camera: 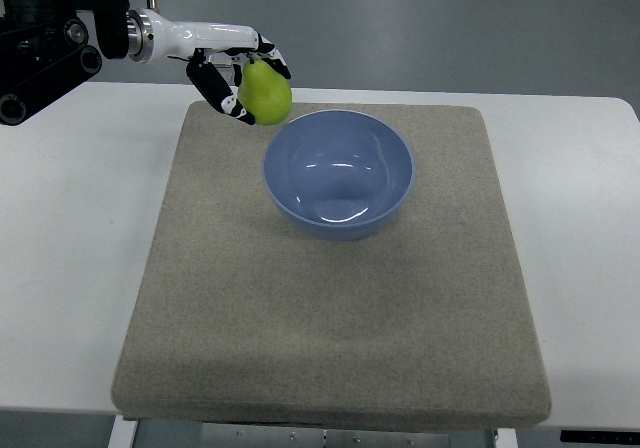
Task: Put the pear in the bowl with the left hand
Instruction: 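Lift the pear with the left hand off the mat, then carry the pear over the blue bowl and lower it inside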
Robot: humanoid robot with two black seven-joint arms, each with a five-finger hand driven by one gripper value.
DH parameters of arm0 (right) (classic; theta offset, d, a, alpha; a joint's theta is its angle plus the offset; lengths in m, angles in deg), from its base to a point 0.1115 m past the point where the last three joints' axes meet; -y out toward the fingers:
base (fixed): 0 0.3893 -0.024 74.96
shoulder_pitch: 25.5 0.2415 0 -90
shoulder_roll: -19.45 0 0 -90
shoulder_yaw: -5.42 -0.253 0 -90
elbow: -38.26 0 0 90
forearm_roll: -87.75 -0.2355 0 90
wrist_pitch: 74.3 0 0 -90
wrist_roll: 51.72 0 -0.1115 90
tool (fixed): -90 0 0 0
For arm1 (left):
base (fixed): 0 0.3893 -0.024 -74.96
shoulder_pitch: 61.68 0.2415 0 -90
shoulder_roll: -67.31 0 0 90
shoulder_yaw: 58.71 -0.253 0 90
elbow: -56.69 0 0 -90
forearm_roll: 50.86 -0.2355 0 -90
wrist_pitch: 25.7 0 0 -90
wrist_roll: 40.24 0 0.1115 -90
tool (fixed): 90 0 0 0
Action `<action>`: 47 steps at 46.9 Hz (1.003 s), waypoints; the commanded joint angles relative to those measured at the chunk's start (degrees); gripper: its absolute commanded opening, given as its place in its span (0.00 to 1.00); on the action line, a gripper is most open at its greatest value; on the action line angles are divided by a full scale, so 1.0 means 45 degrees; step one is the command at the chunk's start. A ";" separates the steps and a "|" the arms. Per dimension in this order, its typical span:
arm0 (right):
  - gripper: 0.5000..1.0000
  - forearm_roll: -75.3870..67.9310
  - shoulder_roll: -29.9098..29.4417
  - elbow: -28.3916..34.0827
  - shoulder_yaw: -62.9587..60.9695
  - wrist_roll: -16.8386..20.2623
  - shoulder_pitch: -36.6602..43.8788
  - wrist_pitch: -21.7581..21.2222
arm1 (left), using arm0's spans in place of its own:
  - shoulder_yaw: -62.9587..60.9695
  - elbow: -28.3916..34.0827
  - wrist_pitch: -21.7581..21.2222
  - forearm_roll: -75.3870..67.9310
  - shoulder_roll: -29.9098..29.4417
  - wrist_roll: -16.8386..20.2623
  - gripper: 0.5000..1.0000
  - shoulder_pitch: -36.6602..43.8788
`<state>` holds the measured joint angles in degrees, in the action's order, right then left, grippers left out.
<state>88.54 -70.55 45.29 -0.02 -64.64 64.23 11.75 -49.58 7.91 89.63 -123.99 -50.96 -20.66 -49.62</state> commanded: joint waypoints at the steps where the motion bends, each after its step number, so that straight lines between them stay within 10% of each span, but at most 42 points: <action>1: 0.85 -0.0020 0.0000 0.0000 0.0000 0.0000 0.0000 0.0000 | -0.0037 -0.0544 0.0211 0.0001 0.0072 0.0003 0.00 -0.0044; 41: 0.85 0.0000 0.0000 0.0000 0.0000 0.0000 0.0000 0.0000 | -0.1032 -0.1679 -0.0940 -0.0877 0.1575 -0.0134 0.00 0.0034; 42: 0.85 0.0000 0.0000 0.0000 0.0000 0.0000 0.0000 0.0000 | -0.1033 -0.1659 -0.1076 -0.0877 0.1673 -0.0153 0.04 0.0092; 45: 0.85 0.0000 0.0000 0.0000 0.0000 0.0000 0.0000 0.0000 | -0.1091 -0.1640 -0.1526 -0.0877 0.1829 -0.0153 0.63 0.0229; 47: 0.85 0.0000 0.0000 0.0000 0.0000 0.0000 0.0000 0.0000 | -0.1091 -0.1620 -0.1780 -0.0877 0.1830 -0.0153 0.85 0.0249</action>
<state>88.54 -70.55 45.29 -0.02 -64.64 64.23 11.75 -54.46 0.49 83.30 -127.94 -42.91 -21.33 -48.70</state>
